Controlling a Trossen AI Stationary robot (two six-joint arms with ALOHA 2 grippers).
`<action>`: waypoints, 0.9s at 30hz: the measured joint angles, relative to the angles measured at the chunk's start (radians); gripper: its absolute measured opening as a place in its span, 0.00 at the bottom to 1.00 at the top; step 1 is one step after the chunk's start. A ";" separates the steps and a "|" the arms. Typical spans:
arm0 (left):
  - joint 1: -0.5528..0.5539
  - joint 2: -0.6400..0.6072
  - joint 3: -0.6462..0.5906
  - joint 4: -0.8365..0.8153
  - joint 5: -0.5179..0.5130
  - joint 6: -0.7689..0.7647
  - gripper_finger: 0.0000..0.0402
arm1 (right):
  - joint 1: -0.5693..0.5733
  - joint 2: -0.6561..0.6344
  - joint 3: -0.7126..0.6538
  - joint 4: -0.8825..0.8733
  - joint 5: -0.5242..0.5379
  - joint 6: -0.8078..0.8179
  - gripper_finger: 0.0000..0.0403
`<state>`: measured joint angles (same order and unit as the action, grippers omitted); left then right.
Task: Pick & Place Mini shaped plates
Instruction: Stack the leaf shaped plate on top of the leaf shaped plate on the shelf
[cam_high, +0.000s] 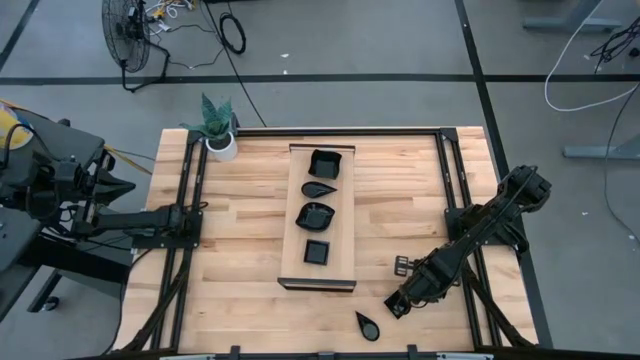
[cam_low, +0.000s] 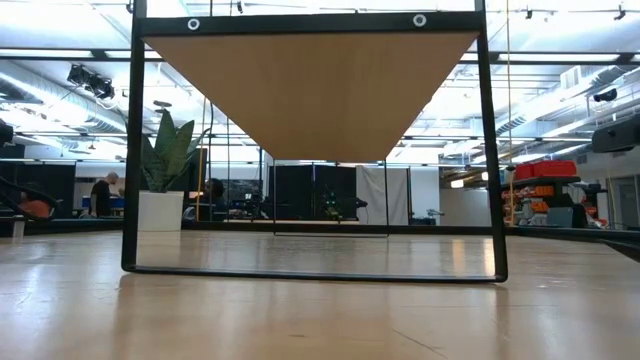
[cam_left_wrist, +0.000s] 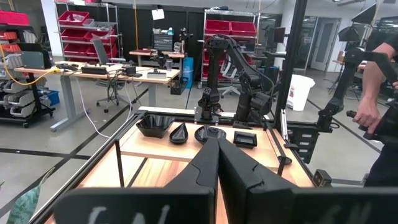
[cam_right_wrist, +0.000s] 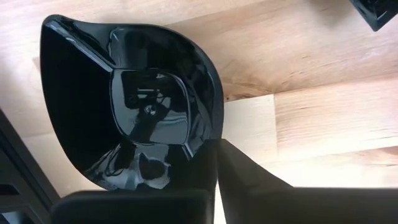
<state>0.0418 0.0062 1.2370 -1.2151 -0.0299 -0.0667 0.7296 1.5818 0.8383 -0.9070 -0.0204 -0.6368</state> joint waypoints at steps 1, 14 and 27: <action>0.000 0.000 0.000 0.000 0.000 0.000 0.03 | 0.000 0.000 0.000 0.000 0.000 0.000 0.03; 0.000 0.000 0.000 0.000 0.000 0.001 0.04 | -0.039 -0.057 0.012 -0.036 0.001 0.001 0.01; 0.000 0.000 0.000 0.000 0.000 0.000 0.03 | -0.153 -0.221 0.032 -0.086 -0.033 0.139 0.01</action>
<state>0.0418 0.0059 1.2373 -1.2152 -0.0298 -0.0666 0.5770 1.3607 0.8707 -0.9929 -0.0532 -0.4977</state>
